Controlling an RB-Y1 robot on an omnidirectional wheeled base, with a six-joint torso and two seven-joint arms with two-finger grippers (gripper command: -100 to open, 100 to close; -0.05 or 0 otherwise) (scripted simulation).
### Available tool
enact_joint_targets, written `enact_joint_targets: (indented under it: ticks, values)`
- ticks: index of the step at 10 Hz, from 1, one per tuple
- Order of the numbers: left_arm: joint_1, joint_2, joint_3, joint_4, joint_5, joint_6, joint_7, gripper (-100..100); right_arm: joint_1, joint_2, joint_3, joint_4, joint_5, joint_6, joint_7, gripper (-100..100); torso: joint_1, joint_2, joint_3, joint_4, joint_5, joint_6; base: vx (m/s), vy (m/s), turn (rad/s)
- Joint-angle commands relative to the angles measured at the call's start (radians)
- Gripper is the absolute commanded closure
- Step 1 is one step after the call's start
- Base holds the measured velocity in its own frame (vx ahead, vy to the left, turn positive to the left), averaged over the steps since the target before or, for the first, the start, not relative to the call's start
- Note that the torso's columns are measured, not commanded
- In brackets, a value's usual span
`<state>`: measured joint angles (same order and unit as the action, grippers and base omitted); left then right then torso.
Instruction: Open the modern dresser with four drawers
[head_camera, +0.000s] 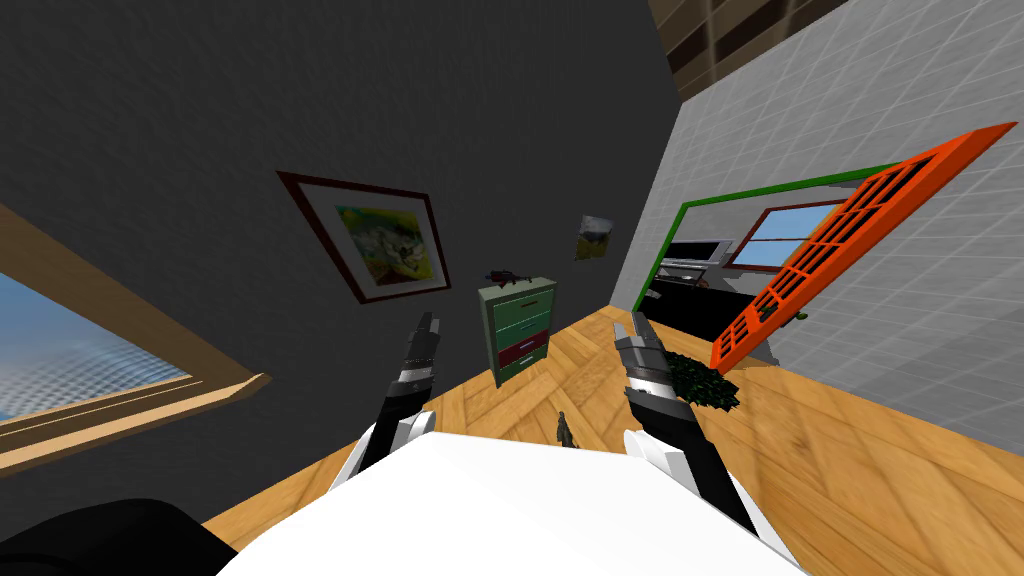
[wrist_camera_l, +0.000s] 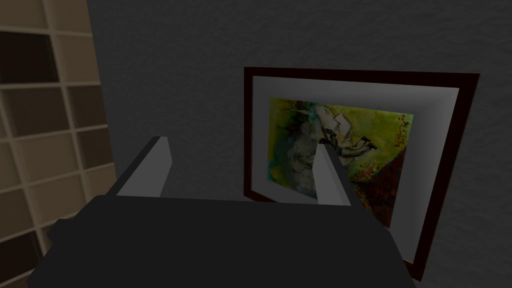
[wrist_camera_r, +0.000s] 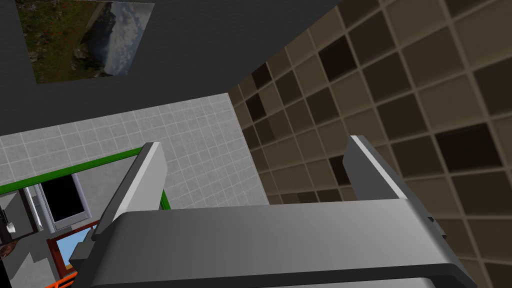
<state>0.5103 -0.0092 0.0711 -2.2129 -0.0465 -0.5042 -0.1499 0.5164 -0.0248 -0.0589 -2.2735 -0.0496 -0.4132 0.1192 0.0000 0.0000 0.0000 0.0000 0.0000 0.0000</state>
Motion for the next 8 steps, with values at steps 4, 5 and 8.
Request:
enact_joint_targets:
  ticks: [4,5,8]
  values:
    - [0.0,0.0,0.0,0.0,0.0,0.0,0.0,0,0.0,0.0,0.0,0.0,0.0,0.0,0.0,0,0.0,0.248,-0.497,0.248,0.0,0.0,0.0,0.0,0.0]
    - [0.0,0.0,0.0,0.0,0.0,0.0,0.0,0,0.0,0.0,0.0,0.0,0.0,0.0,0.0,0,0.0,0.322,-0.644,0.322,0.0,0.0,0.0,0.0,0.0]
    - [0.0,0.0,0.0,0.0,0.0,0.0,0.0,0,0.0,0.0,0.0,0.0,0.0,0.0,0.0,0,0.0,0.544,-1.087,0.544,0.0,0.0,0.0,0.0,0.0]
